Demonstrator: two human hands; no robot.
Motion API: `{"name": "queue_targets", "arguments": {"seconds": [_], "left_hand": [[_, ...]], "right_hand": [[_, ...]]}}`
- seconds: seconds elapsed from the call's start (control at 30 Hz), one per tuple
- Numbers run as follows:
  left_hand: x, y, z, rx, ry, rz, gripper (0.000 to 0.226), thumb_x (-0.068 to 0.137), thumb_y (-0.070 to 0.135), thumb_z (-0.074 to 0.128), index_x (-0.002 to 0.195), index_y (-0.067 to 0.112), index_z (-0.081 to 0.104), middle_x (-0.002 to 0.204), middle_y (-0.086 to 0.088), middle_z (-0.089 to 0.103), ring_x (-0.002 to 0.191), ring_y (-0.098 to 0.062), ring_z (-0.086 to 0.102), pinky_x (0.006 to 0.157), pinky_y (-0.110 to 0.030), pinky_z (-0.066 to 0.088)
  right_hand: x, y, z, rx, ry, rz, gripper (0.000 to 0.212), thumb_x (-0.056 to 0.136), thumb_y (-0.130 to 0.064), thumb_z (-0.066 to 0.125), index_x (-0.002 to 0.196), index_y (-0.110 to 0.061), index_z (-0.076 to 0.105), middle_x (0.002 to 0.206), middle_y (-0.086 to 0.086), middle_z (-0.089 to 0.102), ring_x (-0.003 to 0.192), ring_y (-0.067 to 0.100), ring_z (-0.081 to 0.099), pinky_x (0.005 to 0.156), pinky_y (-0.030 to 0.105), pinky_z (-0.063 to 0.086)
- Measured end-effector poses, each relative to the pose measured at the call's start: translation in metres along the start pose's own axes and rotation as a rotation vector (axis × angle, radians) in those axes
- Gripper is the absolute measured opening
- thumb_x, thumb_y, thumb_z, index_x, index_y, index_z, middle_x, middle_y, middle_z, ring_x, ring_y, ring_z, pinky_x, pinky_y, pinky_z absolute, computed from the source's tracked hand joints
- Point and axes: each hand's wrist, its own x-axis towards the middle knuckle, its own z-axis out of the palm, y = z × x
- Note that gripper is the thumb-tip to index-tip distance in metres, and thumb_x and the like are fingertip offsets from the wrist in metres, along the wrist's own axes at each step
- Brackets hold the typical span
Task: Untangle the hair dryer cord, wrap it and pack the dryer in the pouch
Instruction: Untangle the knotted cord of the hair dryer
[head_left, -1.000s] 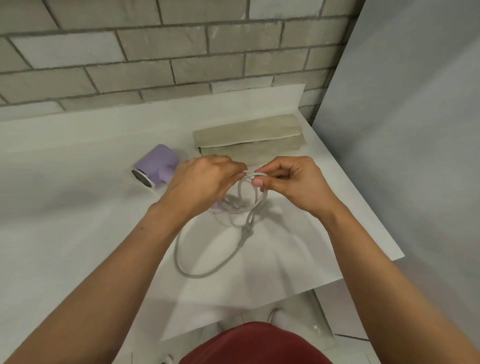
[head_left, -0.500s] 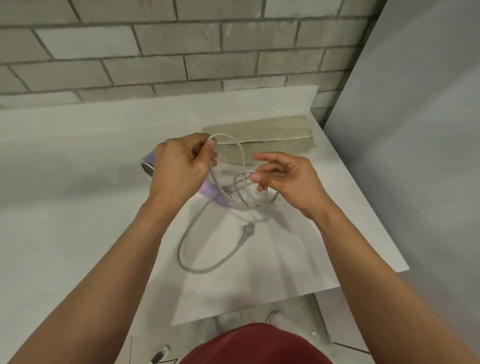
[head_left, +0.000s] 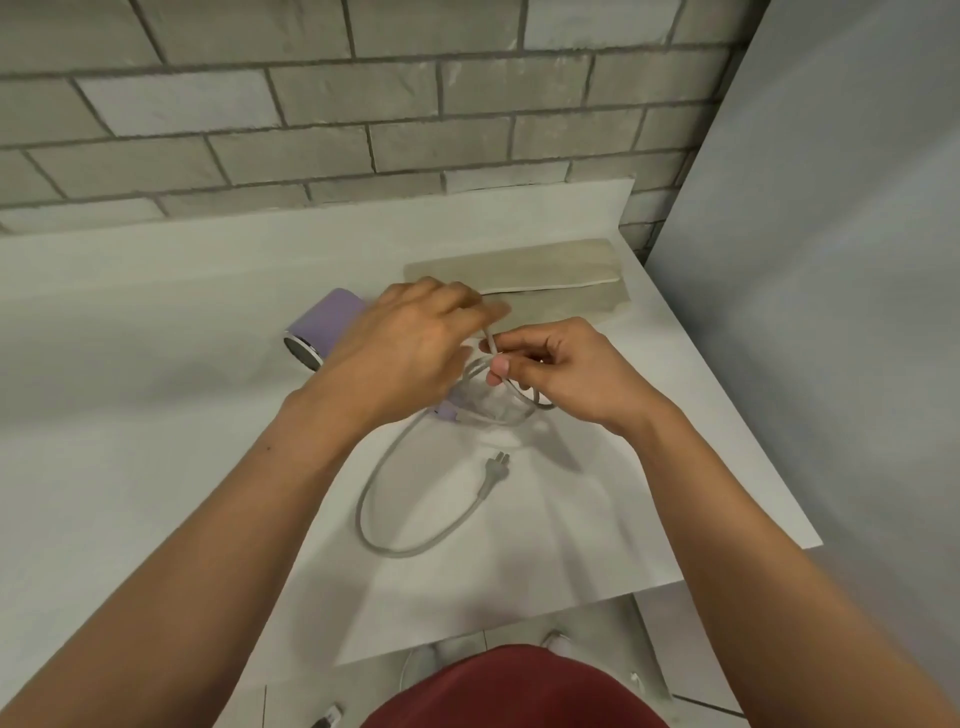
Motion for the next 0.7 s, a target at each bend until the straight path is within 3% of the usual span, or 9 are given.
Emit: {"name": "queue_targets", "arguments": {"seconds": [0.1,0.2,0.23,0.3,0.43,0.5,0.6,0.7], "left_hand": [[0.007,-0.006,-0.001,0.061,0.075,0.043,0.03,0.096,0.034,0.053,0.108,0.022,0.078,0.091,-0.002,0.074,0.083,-0.035,0.068,0.074,-0.04,0.048],[0.004,-0.007,-0.001,0.028,0.242,-0.037,0.025,0.099,0.034,0.058,0.102,0.021,0.079,0.085,0.0,0.077,0.075,-0.032,0.07,0.068,-0.034,0.045],[0.001,-0.006,0.0,-0.005,0.267,-0.1,0.024,0.101,0.034,0.058,0.102,0.022,0.079,0.085,0.0,0.078,0.076,-0.032,0.07,0.066,-0.033,0.045],[-0.003,-0.004,0.002,-0.093,0.283,-0.229,0.022,0.103,0.035,0.058,0.103,0.023,0.077,0.082,0.003,0.077,0.076,-0.029,0.069,0.062,-0.033,0.043],[-0.011,-0.011,-0.006,-0.427,0.381,-0.505,0.021,0.102,0.037,0.059,0.105,0.026,0.077,0.08,0.011,0.076,0.079,-0.009,0.072,0.079,-0.029,0.054],[-0.016,-0.02,-0.014,-0.537,0.449,-0.637,0.022,0.101,0.038,0.059,0.103,0.025,0.077,0.079,0.013,0.076,0.075,-0.006,0.072,0.08,-0.032,0.057],[-0.022,-0.03,-0.018,-0.418,0.27,-0.671,0.024,0.098,0.039,0.056,0.098,0.027,0.077,0.078,0.011,0.075,0.074,-0.019,0.07,0.074,-0.037,0.057],[-0.024,-0.034,-0.012,-0.146,0.073,-0.621,0.029,0.093,0.031,0.06,0.118,0.027,0.073,0.105,-0.002,0.072,0.103,-0.037,0.065,0.086,-0.045,0.054]], "right_hand": [[-0.004,-0.002,-0.004,-0.009,0.012,-0.003,0.017,0.101,-0.02,0.07,0.114,-0.022,0.08,0.089,-0.009,0.081,0.073,-0.006,0.064,0.072,0.008,0.044],[-0.005,0.002,-0.006,-0.072,0.005,0.027,0.018,0.102,-0.035,0.067,0.112,-0.031,0.08,0.099,-0.013,0.08,0.095,0.003,0.071,0.09,0.027,0.054],[-0.005,0.003,-0.006,-0.121,0.004,0.021,0.019,0.102,-0.039,0.065,0.113,-0.033,0.08,0.101,-0.016,0.08,0.102,0.003,0.07,0.097,0.03,0.053],[-0.006,0.003,-0.008,-0.185,0.02,-0.014,0.021,0.103,-0.041,0.064,0.115,-0.034,0.079,0.101,-0.02,0.079,0.105,0.002,0.07,0.098,0.028,0.052],[-0.007,0.005,-0.015,-0.155,0.046,-0.053,0.02,0.103,-0.036,0.065,0.114,-0.029,0.08,0.096,-0.016,0.079,0.096,0.001,0.073,0.088,0.015,0.052],[-0.006,0.009,-0.016,-0.16,0.062,-0.072,0.019,0.104,-0.032,0.064,0.109,-0.024,0.08,0.091,-0.012,0.078,0.09,0.005,0.074,0.083,0.012,0.051],[-0.005,0.014,-0.016,-0.102,0.102,-0.094,0.018,0.105,-0.026,0.062,0.108,-0.018,0.079,0.085,-0.005,0.076,0.08,0.014,0.075,0.079,0.014,0.051],[-0.006,0.012,-0.015,-0.133,0.085,-0.111,0.019,0.104,-0.029,0.064,0.113,-0.022,0.079,0.089,-0.007,0.077,0.078,0.014,0.072,0.079,0.019,0.055]]}}
